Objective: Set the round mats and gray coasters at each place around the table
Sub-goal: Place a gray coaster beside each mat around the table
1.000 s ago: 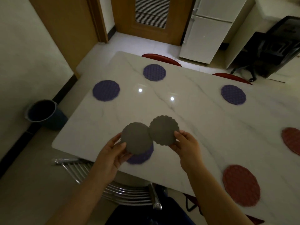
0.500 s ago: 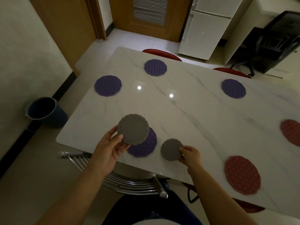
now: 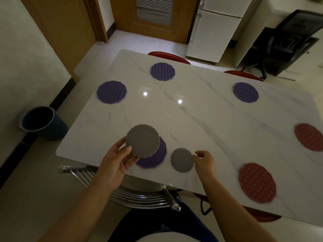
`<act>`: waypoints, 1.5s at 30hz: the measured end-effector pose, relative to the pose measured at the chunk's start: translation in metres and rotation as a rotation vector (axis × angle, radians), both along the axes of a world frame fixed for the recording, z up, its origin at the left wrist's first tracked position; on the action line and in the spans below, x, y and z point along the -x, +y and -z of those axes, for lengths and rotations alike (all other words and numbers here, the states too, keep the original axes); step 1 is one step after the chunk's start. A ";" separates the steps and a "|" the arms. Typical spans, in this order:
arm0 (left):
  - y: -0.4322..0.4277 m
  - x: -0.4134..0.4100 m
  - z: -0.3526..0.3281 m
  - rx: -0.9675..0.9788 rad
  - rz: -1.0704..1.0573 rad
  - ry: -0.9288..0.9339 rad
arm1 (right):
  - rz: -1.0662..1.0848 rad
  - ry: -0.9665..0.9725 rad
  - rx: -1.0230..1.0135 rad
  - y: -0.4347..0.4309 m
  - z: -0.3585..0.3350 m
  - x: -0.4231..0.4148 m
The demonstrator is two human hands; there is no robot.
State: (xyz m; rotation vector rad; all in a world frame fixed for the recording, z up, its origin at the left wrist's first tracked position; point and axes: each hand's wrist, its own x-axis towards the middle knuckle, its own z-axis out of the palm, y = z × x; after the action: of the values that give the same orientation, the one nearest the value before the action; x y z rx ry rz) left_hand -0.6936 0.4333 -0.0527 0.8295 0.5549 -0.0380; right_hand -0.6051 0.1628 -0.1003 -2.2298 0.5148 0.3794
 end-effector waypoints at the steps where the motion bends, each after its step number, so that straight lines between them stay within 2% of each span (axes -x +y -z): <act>1: -0.001 -0.001 0.000 0.002 0.003 -0.003 | 0.009 -0.035 -0.057 0.005 -0.008 0.000; 3: -0.003 -0.003 -0.001 0.001 0.015 -0.011 | 0.009 -0.114 -0.218 0.018 -0.029 0.000; 5: -0.007 -0.005 -0.002 -0.010 0.034 -0.016 | -0.077 -0.172 -0.338 0.034 -0.054 0.001; 8: -0.014 -0.009 -0.004 -0.025 0.045 -0.024 | -0.291 -0.149 -0.386 0.060 -0.083 0.008; 11: -0.020 -0.013 -0.005 -0.033 0.046 -0.029 | -0.464 -0.101 -0.260 0.076 -0.096 0.014; 14: -0.021 -0.014 -0.005 -0.044 0.039 -0.038 | -0.561 -0.142 -0.076 0.080 -0.099 0.019; 17: -0.020 -0.014 -0.005 -0.045 0.029 -0.048 | -0.625 -0.185 -0.002 0.080 -0.099 0.022; 19: -0.019 -0.014 -0.004 -0.038 0.019 -0.054 | -0.652 -0.248 0.032 0.081 -0.100 0.023; 21: -0.018 -0.012 -0.004 -0.017 0.000 -0.052 | -0.662 -0.393 0.110 0.081 -0.103 0.024; 24: -0.017 -0.009 -0.003 0.000 -0.011 -0.054 | -0.618 -0.550 0.109 0.084 -0.111 0.024; 33: -0.033 -0.021 -0.011 -0.062 0.110 -0.040 | -0.302 -0.331 -0.167 0.056 -0.109 0.013; 40: -0.099 -0.036 -0.008 -0.029 0.259 0.017 | -0.038 -0.286 -0.409 -0.030 -0.103 0.017; 45: -0.169 -0.048 -0.011 -0.051 0.300 0.014 | 0.116 -0.329 -0.488 -0.118 -0.095 0.019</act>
State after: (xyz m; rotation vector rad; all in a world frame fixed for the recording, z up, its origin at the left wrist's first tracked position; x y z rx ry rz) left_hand -0.6455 0.2644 -0.0416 0.9575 0.4424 -0.3052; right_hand -0.6237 0.0450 -0.0051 -1.7339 0.3287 0.0609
